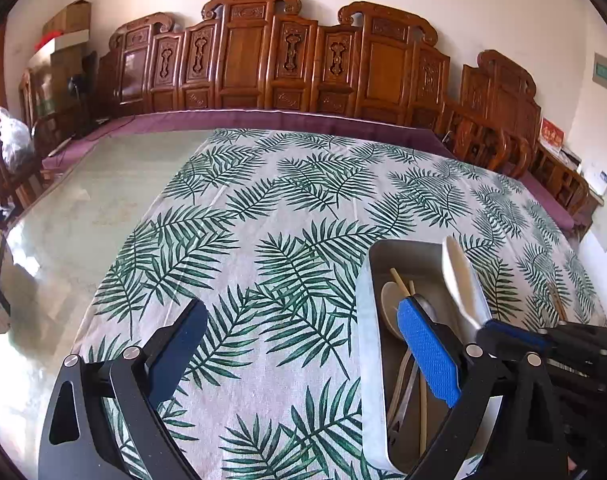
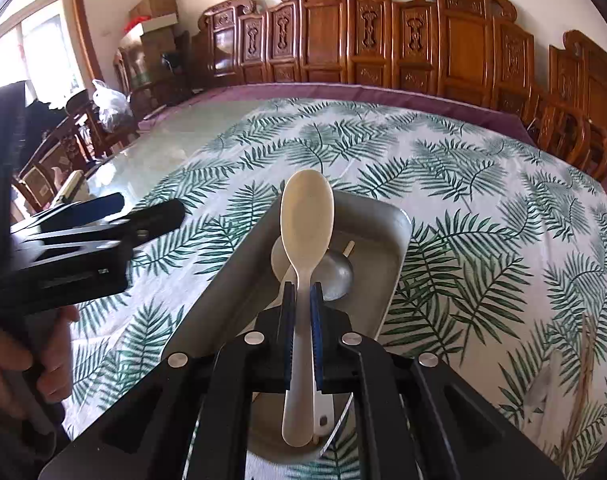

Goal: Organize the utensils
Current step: 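Lower the white spoon into the grey tray and open the right tool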

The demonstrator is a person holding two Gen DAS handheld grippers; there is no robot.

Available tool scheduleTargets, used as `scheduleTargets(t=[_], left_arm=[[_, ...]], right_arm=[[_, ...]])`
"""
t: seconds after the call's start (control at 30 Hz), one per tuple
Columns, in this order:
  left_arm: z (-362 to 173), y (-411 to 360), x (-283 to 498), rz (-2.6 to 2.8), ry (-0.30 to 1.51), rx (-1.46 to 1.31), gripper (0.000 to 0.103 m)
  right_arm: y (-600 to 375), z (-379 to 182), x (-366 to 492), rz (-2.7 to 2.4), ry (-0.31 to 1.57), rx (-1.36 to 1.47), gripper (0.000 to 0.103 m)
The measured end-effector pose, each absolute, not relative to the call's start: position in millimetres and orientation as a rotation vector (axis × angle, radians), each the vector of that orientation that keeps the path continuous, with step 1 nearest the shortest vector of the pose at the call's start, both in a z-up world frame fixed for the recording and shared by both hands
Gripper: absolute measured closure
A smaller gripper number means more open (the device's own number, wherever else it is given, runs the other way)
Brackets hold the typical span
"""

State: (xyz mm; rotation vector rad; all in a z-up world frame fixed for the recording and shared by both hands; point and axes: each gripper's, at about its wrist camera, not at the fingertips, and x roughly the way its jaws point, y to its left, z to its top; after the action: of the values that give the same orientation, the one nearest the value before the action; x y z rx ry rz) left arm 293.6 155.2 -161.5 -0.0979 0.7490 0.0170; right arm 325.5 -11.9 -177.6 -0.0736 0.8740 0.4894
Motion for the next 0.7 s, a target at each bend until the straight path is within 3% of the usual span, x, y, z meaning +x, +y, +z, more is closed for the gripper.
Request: scheduleTargets(t=[0.7], left_arm=[[-166,147,294,0.01,0.766,-0.066,0.011]], right_arm=[[-13,-189,335,0.484,0.895,-0.057,0.093]])
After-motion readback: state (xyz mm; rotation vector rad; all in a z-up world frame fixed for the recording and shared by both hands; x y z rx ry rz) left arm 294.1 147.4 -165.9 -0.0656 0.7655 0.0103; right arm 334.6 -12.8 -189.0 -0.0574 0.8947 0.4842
